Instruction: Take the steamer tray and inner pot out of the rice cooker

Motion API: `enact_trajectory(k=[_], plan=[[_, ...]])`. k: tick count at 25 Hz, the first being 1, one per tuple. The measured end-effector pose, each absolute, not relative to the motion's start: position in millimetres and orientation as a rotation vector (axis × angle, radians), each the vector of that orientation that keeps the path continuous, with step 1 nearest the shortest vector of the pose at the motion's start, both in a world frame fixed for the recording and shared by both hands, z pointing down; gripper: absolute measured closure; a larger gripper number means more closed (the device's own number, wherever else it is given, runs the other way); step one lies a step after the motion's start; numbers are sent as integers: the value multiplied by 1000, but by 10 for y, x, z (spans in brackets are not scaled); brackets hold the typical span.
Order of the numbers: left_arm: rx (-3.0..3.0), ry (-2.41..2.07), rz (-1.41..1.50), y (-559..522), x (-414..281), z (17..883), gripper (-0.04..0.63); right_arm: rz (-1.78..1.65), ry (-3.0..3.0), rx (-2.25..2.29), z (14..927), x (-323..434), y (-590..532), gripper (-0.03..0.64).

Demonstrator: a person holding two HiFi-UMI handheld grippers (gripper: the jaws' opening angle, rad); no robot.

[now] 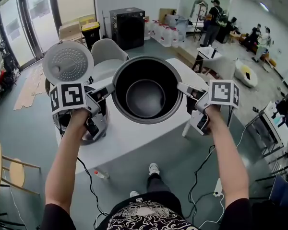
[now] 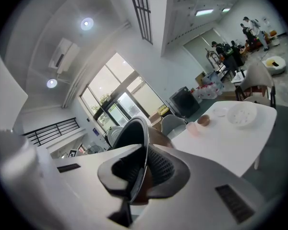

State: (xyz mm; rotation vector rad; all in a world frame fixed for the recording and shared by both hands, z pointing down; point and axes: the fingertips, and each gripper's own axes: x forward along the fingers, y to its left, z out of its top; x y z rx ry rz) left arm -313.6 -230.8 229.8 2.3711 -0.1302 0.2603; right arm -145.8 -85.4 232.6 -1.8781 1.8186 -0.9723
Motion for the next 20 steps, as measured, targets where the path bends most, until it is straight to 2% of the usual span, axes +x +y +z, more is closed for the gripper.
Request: enact_trajectory(k=[9,20], plan=[[2332,-78,362,-2003,-1897,2785,555,-1016,1708,-1913,2767,-335,-421,575],[2220,-268,459,-2446,-264,3802,554,-1235,1729,-1798,3836,1464,-1043,576]])
